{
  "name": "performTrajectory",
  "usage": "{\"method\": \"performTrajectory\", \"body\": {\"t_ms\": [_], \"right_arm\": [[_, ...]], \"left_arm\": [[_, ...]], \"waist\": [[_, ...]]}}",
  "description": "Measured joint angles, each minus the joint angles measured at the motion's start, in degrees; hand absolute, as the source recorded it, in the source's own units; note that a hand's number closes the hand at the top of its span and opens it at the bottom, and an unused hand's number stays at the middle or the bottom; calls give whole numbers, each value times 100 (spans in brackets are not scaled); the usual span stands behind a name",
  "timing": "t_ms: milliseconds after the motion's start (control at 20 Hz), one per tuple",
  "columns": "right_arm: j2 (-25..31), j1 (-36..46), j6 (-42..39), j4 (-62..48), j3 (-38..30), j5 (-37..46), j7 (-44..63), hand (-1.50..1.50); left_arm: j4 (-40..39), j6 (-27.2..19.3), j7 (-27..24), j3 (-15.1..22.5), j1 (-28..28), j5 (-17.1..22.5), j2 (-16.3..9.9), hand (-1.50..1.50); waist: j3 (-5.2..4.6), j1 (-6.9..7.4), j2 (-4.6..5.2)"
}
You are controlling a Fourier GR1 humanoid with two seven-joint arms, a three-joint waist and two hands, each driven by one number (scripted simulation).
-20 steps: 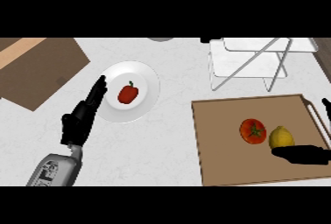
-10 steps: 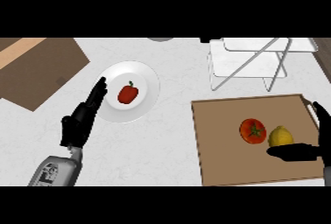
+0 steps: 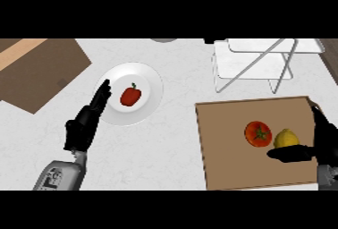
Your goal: Pick the lemon from the tray and place it in the tiered shelf
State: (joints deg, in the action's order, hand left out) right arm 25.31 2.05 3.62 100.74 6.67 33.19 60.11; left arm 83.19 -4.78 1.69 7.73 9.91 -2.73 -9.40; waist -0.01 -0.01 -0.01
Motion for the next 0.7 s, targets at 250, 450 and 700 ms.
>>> {"method": "performTrajectory", "body": {"t_ms": [250,450,700], "right_arm": [[-268,-18,-88,-277,-183,185,-176,-150],[-437,27,-190,-471,-382,287,-291,-150],[-644,13,-295,-698,-541,411,-551,-150]], "left_arm": [[-119,71,43,-139,126,-77,83,0],[-55,184,-36,-198,-11,-136,138,0],[-122,263,-108,-312,-12,-245,201,0]], "waist": [[0,-5,0],[2,-1,1],[1,-2,0]]}}
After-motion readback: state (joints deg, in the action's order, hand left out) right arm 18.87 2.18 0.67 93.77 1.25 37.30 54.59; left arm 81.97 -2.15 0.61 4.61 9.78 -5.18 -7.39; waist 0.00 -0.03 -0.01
